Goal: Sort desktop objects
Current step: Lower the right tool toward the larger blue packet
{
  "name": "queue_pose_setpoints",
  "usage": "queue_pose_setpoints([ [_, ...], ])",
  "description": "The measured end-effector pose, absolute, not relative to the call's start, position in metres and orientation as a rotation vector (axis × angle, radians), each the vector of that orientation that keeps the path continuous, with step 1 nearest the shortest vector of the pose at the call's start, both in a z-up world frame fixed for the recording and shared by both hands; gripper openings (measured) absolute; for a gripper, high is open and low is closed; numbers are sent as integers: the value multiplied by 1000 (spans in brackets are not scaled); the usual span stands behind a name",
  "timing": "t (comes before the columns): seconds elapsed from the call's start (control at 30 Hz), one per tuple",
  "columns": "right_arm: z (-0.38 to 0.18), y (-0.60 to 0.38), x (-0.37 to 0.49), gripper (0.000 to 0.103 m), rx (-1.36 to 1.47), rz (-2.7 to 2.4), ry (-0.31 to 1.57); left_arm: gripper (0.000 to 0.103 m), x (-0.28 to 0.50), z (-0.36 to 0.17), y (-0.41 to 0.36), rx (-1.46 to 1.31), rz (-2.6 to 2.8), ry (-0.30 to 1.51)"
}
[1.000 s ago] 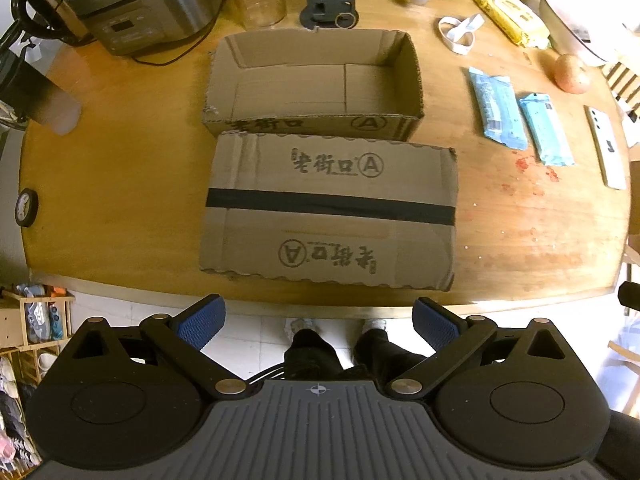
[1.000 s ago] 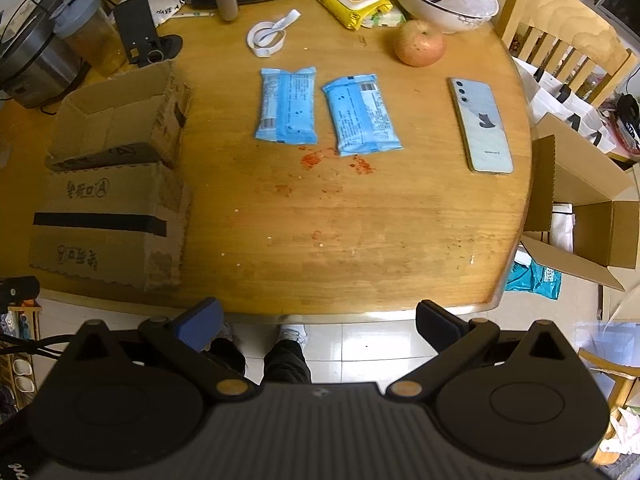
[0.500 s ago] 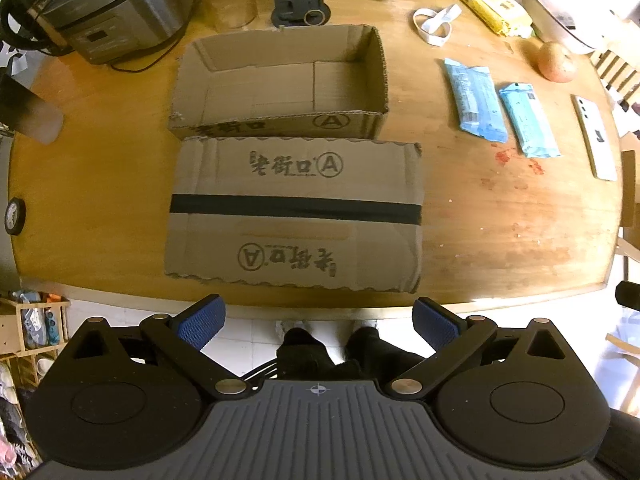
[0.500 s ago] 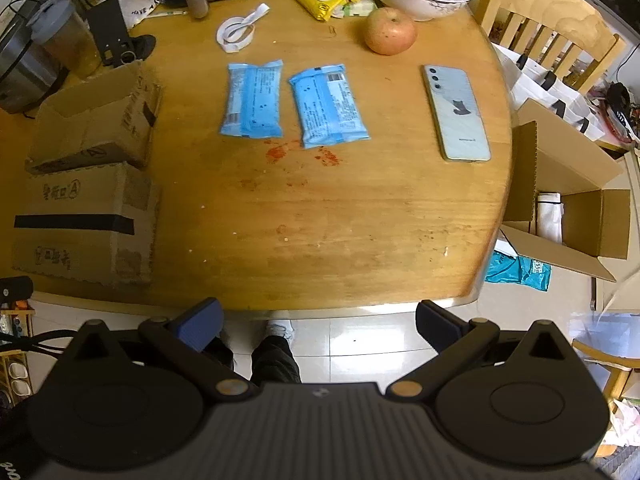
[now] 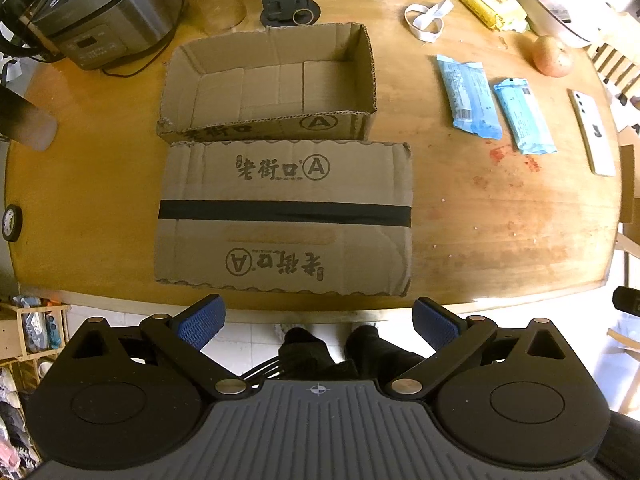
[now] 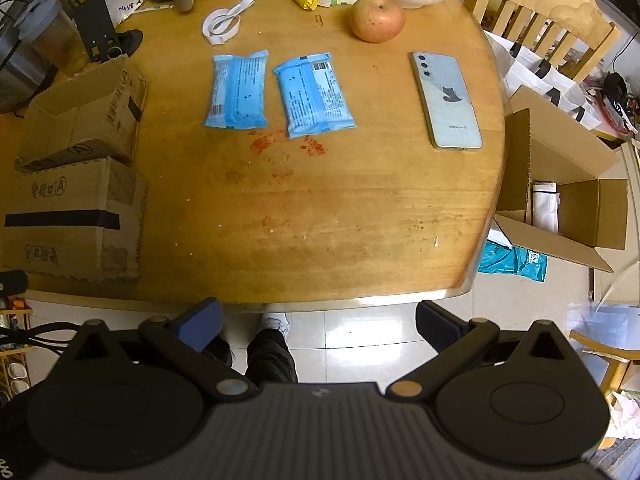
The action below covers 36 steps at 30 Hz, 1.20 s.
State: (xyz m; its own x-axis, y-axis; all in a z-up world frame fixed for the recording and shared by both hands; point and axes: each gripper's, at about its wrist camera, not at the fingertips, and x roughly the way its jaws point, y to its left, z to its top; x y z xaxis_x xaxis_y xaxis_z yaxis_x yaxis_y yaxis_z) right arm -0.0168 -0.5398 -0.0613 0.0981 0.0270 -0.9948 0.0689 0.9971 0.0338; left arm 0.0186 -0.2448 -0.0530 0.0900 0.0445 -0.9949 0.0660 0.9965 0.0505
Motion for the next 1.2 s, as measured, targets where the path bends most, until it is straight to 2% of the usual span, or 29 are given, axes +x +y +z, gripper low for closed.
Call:
queue_pose_setpoints([
  [1.2, -73, -536, 37, 103, 81, -30, 1441, 103, 46, -52, -227, 44, -6, 1490],
])
